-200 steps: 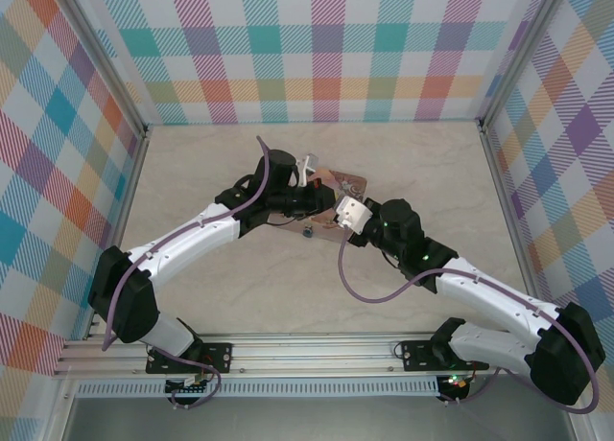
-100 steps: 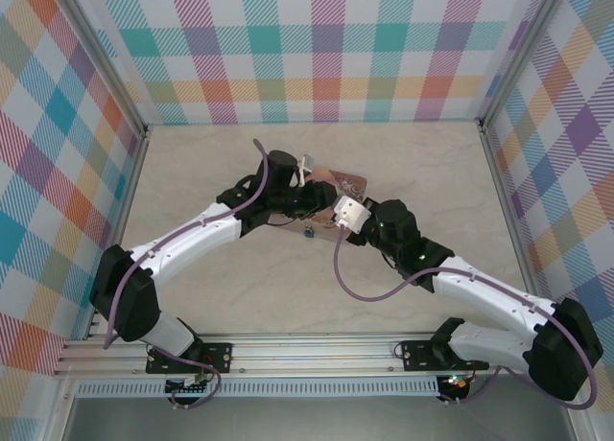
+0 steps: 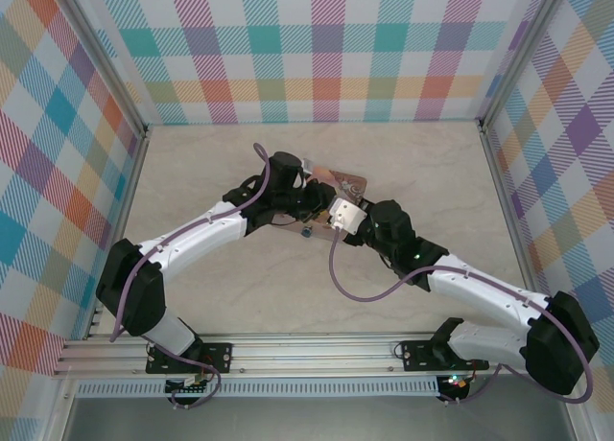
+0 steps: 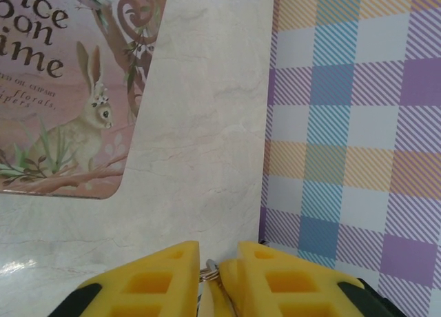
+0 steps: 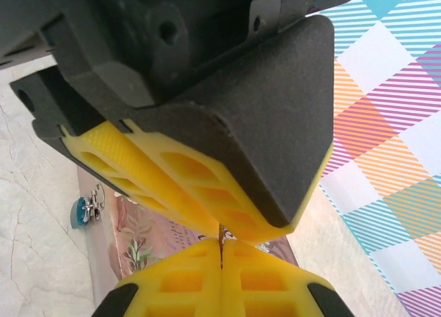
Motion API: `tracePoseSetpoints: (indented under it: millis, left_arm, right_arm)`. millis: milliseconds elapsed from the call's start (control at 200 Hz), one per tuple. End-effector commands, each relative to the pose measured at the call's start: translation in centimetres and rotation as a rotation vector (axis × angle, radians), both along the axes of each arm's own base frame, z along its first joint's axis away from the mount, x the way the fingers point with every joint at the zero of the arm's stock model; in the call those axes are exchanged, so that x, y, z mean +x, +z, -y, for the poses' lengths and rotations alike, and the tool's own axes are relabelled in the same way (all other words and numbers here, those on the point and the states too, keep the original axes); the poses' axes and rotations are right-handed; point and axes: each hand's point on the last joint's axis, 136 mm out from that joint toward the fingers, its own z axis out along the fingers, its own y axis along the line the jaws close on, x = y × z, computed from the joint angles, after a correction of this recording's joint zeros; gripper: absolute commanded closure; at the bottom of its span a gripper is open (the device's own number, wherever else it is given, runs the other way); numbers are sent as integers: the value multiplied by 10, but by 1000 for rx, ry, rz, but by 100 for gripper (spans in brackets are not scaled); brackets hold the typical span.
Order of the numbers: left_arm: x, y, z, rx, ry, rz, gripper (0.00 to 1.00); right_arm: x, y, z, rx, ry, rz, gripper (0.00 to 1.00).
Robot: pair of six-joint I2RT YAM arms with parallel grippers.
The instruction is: Unlock a padlock with a key
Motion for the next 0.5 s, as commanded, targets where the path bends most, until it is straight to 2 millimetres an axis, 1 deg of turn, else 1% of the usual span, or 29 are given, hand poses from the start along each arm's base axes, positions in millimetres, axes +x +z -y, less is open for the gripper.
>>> tracePoseSetpoints:
  millis: [0, 150, 310, 455, 495]
  left_arm:
    - [-3, 8, 10, -30, -20, 11, 82]
    - [-4, 9, 10, -32, -25, 13, 88]
    - [-4, 10, 9, -22, -32, 31, 100]
    - [-4, 12, 4, 23, -44, 74, 100]
    - [-4, 13, 3, 29, -47, 89, 100]
  right_arm:
    - [5, 18, -5, 39, -4, 49, 97]
    - [8, 16, -4, 37, -27, 45, 97]
    - [7, 15, -3, 44, -32, 25, 93]
    - [1, 13, -3, 57, -17, -15, 90]
    - [-1, 12, -3, 59, -10, -27, 86]
